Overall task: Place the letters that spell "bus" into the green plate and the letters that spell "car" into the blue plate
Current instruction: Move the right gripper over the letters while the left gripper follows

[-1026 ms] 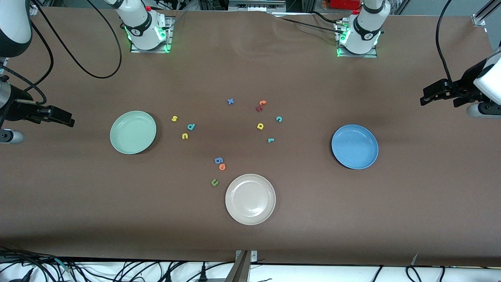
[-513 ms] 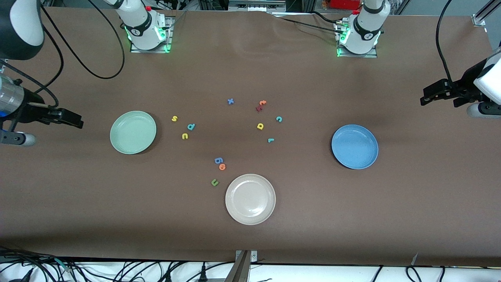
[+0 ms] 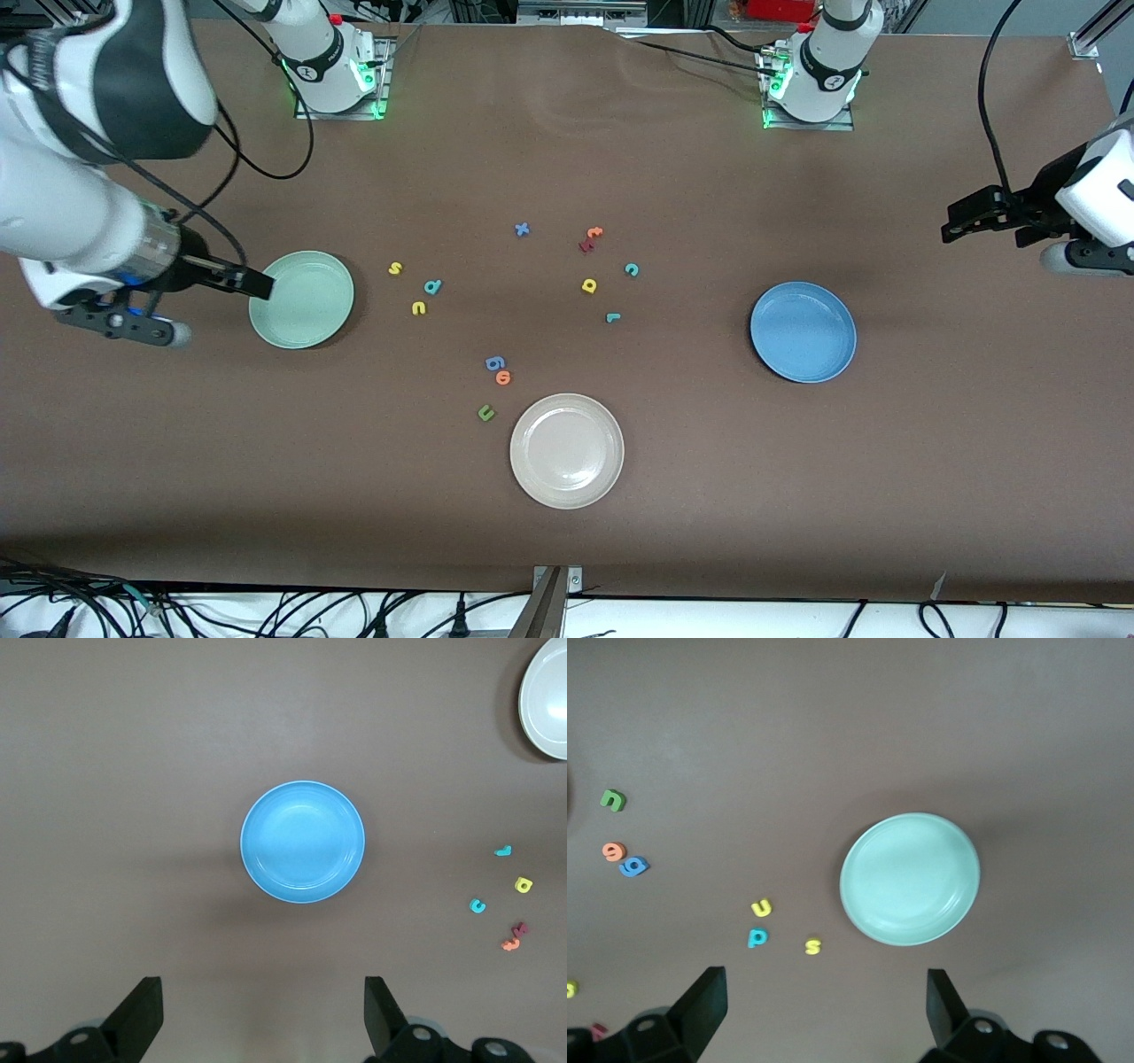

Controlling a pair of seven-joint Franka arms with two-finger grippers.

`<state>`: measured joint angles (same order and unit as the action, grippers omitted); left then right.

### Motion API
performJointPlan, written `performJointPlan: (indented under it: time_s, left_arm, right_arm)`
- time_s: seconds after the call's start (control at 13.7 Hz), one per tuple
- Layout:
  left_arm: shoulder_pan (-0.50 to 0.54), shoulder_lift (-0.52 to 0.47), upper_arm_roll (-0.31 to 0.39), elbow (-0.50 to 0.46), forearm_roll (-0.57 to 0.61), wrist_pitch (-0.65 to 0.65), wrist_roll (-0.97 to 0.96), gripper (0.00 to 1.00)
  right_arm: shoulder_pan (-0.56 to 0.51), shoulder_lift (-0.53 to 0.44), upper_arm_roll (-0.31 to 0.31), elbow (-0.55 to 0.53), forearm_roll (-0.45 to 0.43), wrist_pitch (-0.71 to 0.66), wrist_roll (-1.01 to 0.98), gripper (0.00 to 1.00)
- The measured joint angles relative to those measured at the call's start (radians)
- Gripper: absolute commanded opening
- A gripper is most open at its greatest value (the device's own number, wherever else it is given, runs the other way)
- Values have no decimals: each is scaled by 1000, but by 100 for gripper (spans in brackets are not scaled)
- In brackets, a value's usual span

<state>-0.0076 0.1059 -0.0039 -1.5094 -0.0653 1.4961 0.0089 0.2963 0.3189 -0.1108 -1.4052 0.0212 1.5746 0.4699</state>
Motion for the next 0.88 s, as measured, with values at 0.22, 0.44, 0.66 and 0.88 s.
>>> performJointPlan:
  time_s: [0.22,0.44,0.66,0.88]
  left_arm:
    - [-11,22,-15,-3,-1,-43,0,100]
    - [-31,77,-29,-8,-5,-50,1,95]
    - [-107,177,-46,-11,-8,-32,4,99]
    - [-169,249,-51,-11,-8,77,12,99]
  right_arm:
    - [71,26,2,-32,0,41,172,99]
    - [103,32,10,-140,5,133,271,99]
    - [103,33,36,-257,72,252,369,99]
    - [104,32,87,-380,88,384,444,98]
